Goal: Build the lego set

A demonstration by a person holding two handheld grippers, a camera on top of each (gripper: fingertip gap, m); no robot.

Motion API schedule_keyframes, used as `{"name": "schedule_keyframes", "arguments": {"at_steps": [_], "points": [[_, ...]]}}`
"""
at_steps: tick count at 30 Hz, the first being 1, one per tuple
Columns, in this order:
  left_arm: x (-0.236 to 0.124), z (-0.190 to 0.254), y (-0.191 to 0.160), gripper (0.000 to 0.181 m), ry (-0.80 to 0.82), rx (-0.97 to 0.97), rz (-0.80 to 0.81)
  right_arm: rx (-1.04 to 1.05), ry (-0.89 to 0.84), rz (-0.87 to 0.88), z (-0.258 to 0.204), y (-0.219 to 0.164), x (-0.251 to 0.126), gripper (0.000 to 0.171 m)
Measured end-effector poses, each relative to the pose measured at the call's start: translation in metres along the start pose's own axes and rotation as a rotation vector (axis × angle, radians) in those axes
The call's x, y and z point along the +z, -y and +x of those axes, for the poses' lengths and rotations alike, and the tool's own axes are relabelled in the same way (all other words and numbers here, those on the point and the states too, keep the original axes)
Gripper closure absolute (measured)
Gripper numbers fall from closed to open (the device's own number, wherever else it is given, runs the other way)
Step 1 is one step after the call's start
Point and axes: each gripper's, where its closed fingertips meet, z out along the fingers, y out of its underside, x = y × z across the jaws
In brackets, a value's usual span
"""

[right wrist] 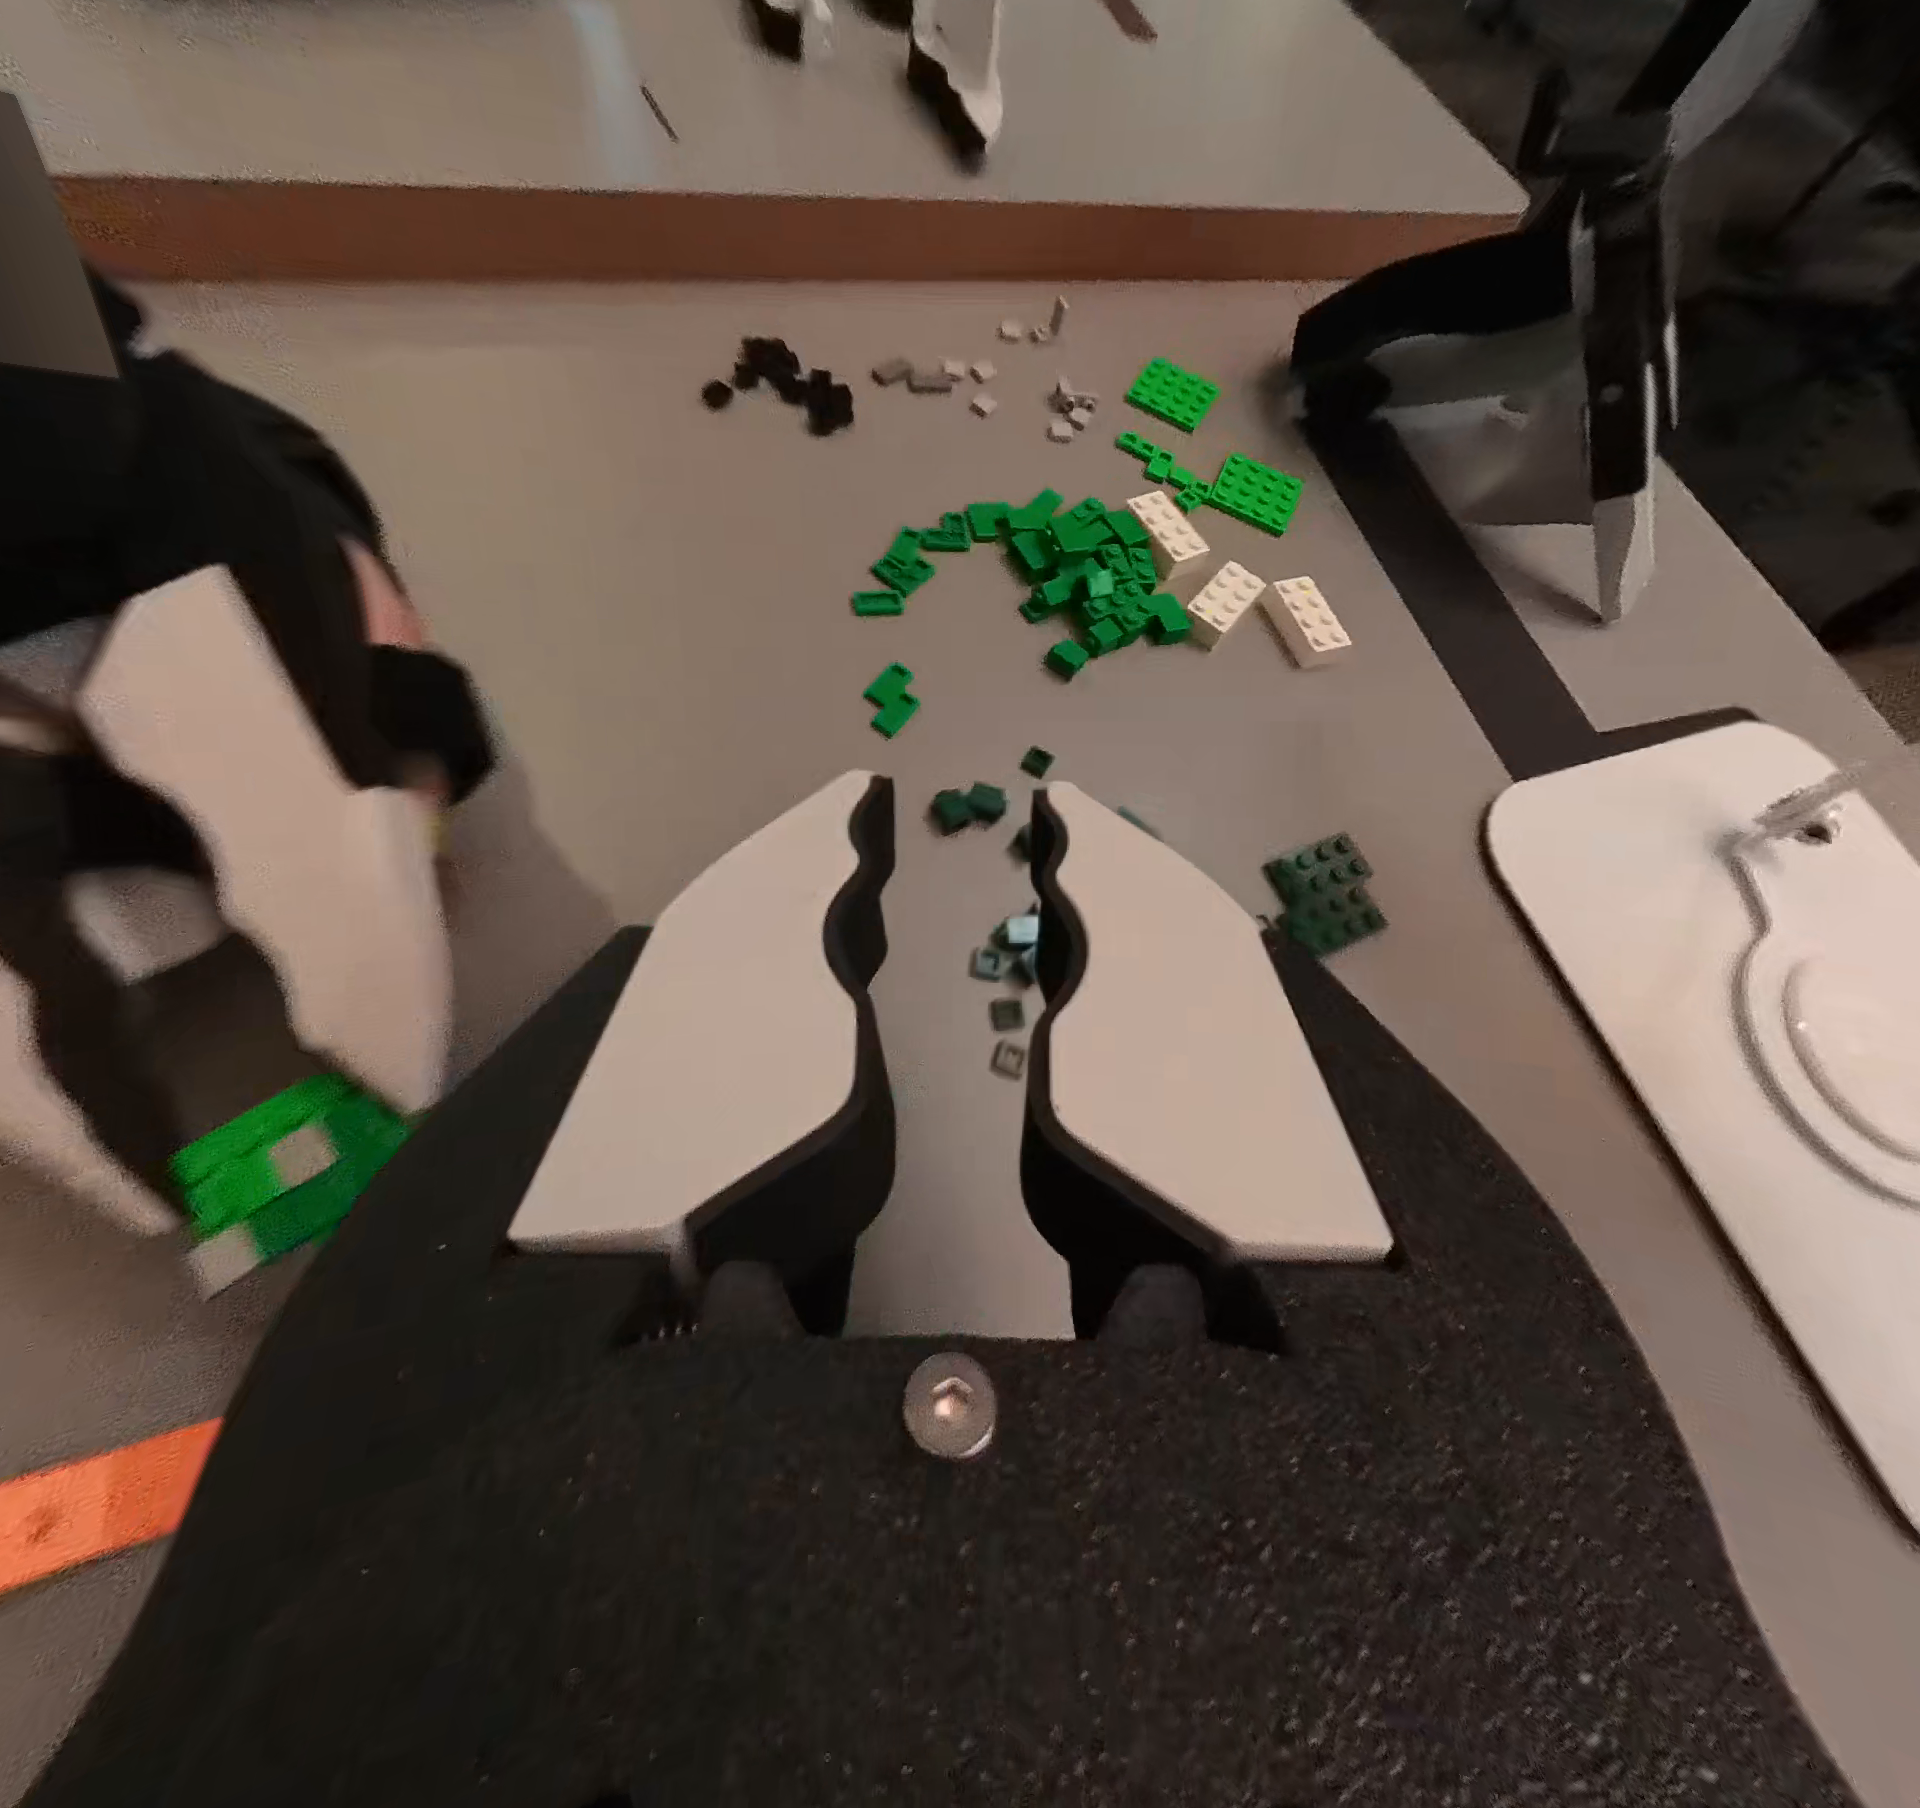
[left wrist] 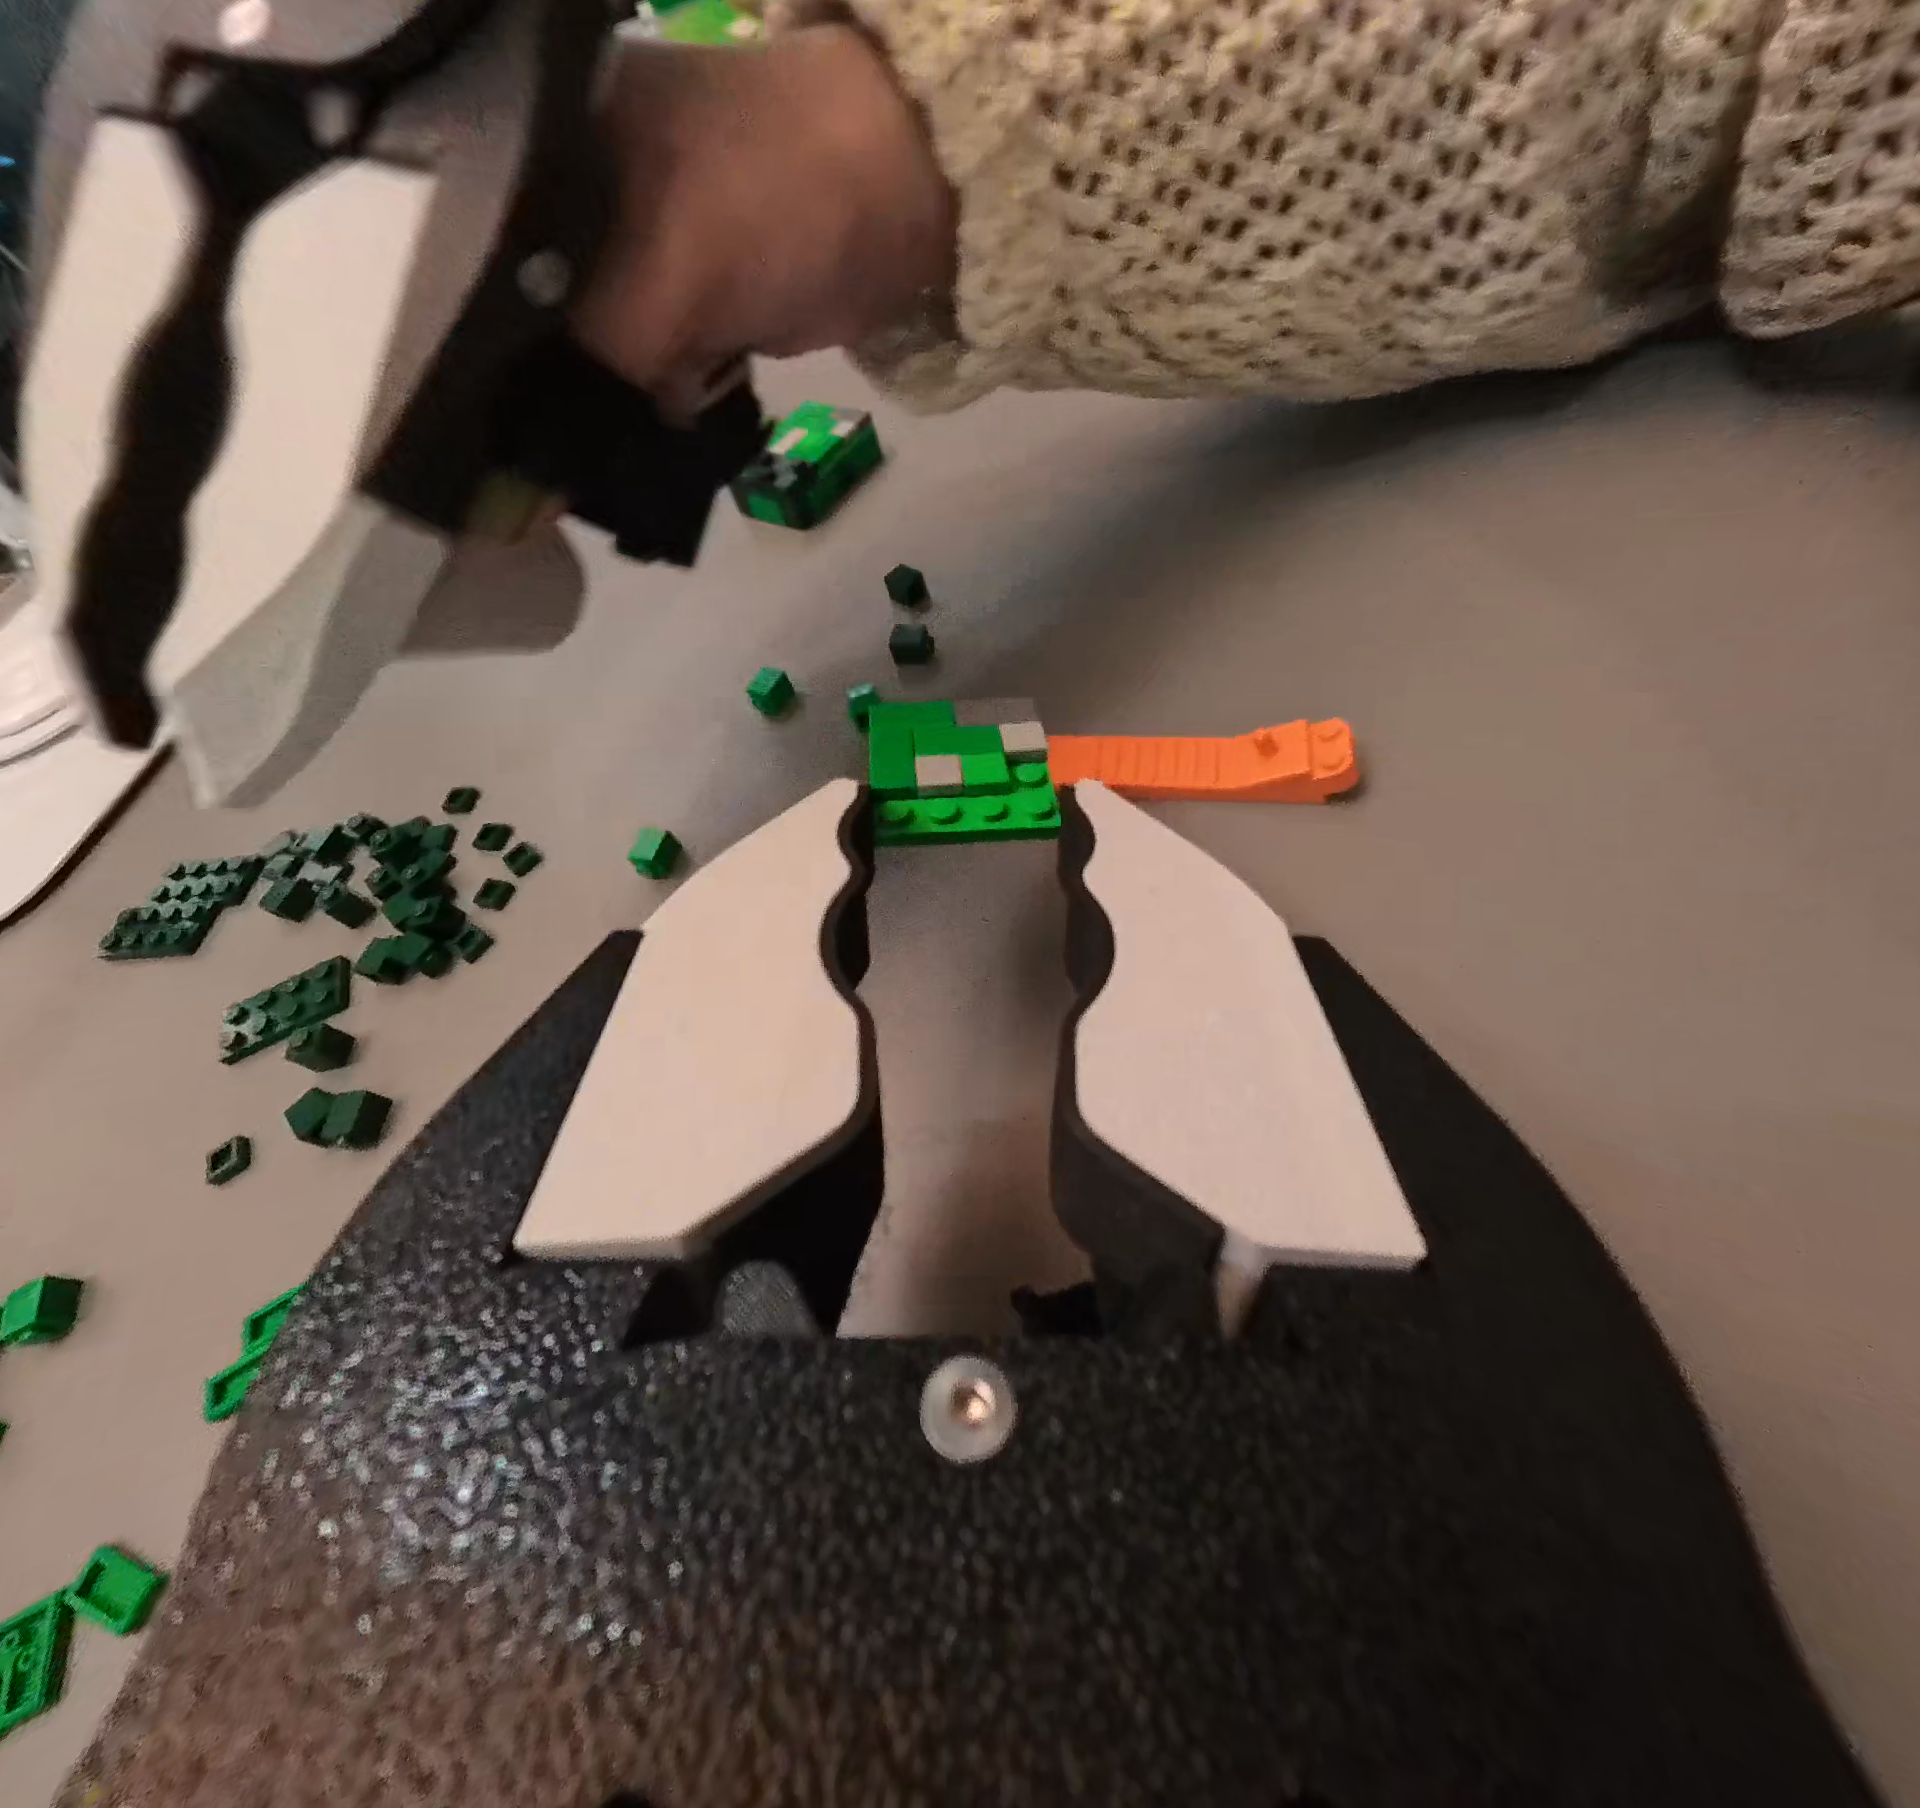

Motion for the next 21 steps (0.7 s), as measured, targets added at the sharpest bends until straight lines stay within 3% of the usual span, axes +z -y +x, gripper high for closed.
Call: {"name": "schedule_keyframes", "arguments": {"at_steps": [10,17,19,21], "points": [[-0.003,-0.007,0.003,0.148,0.016,-0.049,0.028,0.028,0.084,-0.134,0.032,0.009,0.064,0.152],[-0.002,-0.005,0.003,0.147,0.016,-0.025,0.028,-0.378,0.437,-0.282,0.005,0.019,0.117,0.155],[-0.002,-0.005,0.003,0.147,0.015,-0.025,0.031,-0.522,0.485,-0.345,0.005,0.018,0.130,0.154],[-0.003,-0.005,0.004,0.148,0.013,-0.028,0.035,-0.540,0.507,-0.428,0.007,0.019,0.143,0.154]]}}
